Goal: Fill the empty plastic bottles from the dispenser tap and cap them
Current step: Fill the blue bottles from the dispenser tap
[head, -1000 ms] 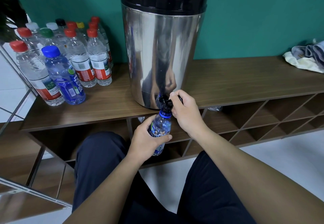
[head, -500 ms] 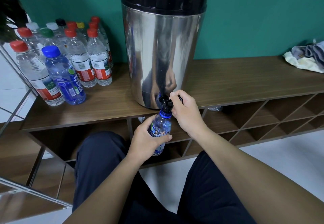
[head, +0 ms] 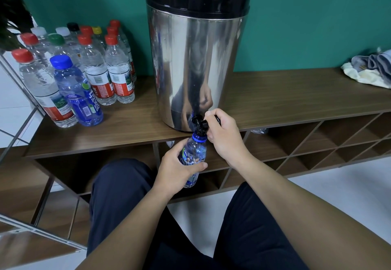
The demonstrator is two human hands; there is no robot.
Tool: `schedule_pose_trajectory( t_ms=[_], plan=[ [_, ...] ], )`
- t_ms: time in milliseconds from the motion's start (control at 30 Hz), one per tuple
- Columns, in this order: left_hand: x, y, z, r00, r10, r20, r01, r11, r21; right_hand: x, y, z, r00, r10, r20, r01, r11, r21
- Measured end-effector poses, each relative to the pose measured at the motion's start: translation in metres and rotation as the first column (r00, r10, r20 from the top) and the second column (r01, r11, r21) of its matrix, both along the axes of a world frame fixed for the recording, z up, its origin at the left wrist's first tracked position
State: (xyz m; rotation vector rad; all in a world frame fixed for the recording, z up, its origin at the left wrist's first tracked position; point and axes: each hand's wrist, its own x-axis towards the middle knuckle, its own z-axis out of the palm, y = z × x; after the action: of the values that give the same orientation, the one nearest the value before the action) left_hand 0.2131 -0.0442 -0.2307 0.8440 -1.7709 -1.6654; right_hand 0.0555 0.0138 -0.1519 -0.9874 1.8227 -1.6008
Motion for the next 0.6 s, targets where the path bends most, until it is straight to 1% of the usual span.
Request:
schedule_pose_trajectory(
  t_ms=[600],
  plan=[
    [-0.001,-0.0016,-0.0037,1.0,-0.003,0.003,0.003,1.0,-0.003,0.0018,0.0019,0.0039,1.0,0.011,0.004,-0.011,1.0,0.013]
  ],
)
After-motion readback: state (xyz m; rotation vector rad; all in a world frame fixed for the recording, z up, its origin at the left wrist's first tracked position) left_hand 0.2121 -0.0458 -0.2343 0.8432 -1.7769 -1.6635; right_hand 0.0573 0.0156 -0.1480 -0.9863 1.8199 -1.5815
